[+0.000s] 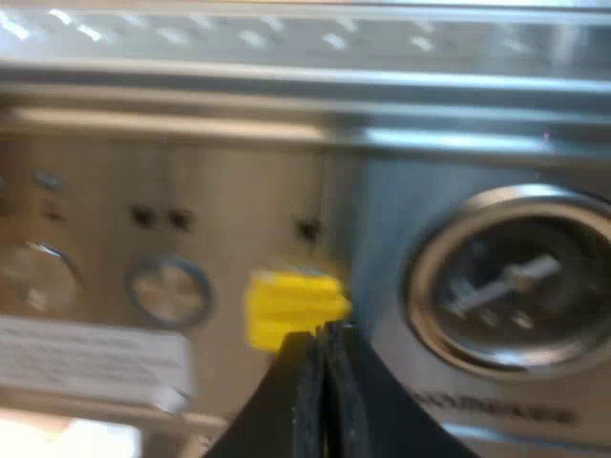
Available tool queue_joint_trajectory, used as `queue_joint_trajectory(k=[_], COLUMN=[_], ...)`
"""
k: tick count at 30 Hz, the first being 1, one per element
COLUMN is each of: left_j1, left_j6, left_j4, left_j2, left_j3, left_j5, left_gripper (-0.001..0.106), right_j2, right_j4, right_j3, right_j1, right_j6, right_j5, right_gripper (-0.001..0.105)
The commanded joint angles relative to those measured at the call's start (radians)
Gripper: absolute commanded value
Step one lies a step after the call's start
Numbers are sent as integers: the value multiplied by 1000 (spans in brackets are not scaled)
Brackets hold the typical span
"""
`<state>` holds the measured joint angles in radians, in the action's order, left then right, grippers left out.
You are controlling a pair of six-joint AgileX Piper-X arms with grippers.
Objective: Place mug into machine
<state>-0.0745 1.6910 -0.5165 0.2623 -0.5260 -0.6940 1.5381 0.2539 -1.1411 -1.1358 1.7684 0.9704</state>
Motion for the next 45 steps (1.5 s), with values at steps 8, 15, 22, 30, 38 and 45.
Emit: queue_joint_trajectory(k=[8, 15, 22, 30, 38, 45], left_j1=[-1, -1, -1, -1, -1, -1], left_j6=[10, 10, 10, 10, 14, 90], left_j4=[5, 5, 5, 5, -4, -2], left_j2=[-1, -1, -1, -1, -1, -1], left_j3=[-3, -3, -3, -3, -3, -7], left_j5=[-14, -14, -14, -14, -14, -22], left_gripper=[59, 59, 59, 59, 59, 59], right_j2=[-55, -121, -202, -286, -409, -568], right_j4=[-36, -127, -350, -439, -545, -575], right_j3=[-4, -2, -2, -2, 2, 84], right_j1=[-66, -113, -114, -114, -114, -112], right_j6=[8, -8, -93, -109, -111, -103], right_j5=[51, 41, -33, -182, -191, -189], right_gripper=[0, 0, 0, 0, 0, 0])
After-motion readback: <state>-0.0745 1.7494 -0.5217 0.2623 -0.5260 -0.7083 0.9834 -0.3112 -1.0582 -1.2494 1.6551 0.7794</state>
